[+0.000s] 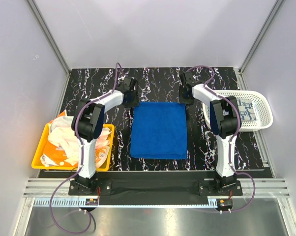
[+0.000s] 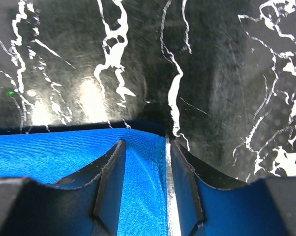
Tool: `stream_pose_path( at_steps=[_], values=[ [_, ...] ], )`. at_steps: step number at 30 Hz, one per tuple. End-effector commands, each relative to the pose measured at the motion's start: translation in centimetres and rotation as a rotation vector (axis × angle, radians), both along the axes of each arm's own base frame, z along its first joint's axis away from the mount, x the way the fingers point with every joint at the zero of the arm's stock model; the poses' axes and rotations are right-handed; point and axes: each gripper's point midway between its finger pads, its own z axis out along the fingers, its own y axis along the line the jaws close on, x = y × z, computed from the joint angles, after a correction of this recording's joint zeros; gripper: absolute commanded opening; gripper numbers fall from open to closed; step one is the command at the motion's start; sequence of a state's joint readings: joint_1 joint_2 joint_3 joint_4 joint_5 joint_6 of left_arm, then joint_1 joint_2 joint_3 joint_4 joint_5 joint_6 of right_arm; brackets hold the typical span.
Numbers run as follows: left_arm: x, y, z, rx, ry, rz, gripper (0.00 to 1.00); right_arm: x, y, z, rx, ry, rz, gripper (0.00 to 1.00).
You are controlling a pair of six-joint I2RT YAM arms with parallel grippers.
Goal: Fold and stack the towels
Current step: Fold the towel
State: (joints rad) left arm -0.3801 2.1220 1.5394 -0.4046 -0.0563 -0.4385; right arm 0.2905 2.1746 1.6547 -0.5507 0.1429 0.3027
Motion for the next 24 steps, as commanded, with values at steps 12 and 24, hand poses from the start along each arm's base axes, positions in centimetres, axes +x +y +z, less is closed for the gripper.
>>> stream_pose_path(
  at_steps=[12, 24],
  values=[
    [2.3, -0.8, 0.6, -0.118, -0.035, 0.003, 0.46, 2.1, 1.0, 0.0, 0.069, -0.04, 0.051, 0.4],
    [2.5, -1.6, -0.3, -0.169, -0.02, 0.023, 0.28, 1.9, 1.3, -0.1, 0.085, -0.035, 0.07, 0.27]
  ],
)
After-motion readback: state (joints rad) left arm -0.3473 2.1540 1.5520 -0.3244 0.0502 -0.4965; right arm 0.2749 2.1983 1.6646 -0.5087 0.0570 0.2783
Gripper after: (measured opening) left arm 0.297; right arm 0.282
